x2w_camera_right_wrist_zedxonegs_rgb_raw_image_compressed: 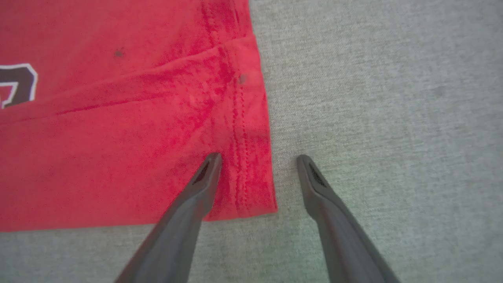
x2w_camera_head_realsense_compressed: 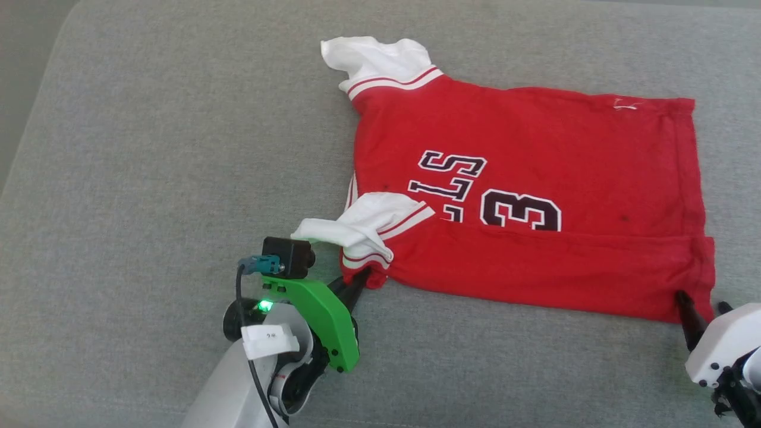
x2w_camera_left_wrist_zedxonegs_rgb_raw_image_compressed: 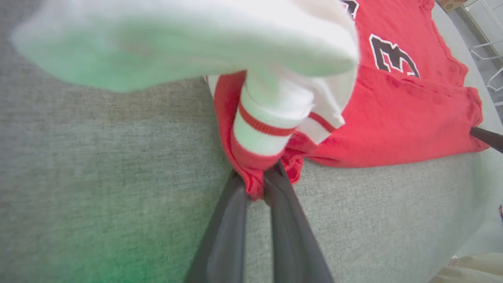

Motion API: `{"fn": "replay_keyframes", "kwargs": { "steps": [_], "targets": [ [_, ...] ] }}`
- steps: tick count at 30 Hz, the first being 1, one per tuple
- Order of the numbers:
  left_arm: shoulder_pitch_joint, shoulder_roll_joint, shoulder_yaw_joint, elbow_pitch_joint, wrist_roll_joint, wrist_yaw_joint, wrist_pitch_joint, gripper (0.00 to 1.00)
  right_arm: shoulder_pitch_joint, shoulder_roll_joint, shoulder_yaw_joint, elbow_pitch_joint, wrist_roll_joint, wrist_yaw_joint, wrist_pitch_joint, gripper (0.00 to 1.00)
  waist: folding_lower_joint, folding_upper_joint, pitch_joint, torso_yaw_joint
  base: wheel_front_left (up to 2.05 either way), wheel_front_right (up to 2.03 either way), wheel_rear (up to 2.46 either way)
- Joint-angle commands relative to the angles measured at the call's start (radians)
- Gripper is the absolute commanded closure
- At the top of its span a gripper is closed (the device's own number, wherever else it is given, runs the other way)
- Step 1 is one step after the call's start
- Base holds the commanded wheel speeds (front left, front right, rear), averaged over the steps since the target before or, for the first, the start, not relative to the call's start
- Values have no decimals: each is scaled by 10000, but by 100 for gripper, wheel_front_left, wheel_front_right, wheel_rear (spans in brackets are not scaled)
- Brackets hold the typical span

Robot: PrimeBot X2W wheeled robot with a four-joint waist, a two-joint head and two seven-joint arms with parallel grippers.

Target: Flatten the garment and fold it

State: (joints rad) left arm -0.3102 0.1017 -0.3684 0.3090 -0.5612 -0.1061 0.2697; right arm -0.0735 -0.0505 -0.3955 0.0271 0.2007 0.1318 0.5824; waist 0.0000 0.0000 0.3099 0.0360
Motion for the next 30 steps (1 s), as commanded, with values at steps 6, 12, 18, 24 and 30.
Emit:
{"fn": "replay_keyframes", "kwargs": {
  "steps": [6, 12, 18, 24, 30],
  "targets": [
    [-13, 129, 203, 129, -218, 65, -132, 100, -192, 3, 145, 389, 242, -11, 405, 100, 0, 0, 135, 194, 0, 0, 0],
    [183, 222, 719, -186, -789, 59, -336, 100, -386, 3, 33, 174, 344, -11, 176, 100, 0, 0, -104, 57, 0, 0, 0],
    [1372, 599, 1296, -1460, -1448, 286, -144, 100, 86, 3, -180, -690, 916, -11, 147, 100, 0, 0, -650, -167, 0, 0, 0],
    [3014, 829, 1369, -2831, -1792, 637, 300, 100, 1007, 3, -462, -1246, 1319, -11, 169, 100, 0, 0, -874, -271, 0, 0, 0],
    [4182, 759, 1193, -3788, -2083, 898, 642, 100, 1843, 3, -445, -1366, 1754, -11, 328, 100, 0, 0, -940, -178, 0, 0, 0]
  ]
}}
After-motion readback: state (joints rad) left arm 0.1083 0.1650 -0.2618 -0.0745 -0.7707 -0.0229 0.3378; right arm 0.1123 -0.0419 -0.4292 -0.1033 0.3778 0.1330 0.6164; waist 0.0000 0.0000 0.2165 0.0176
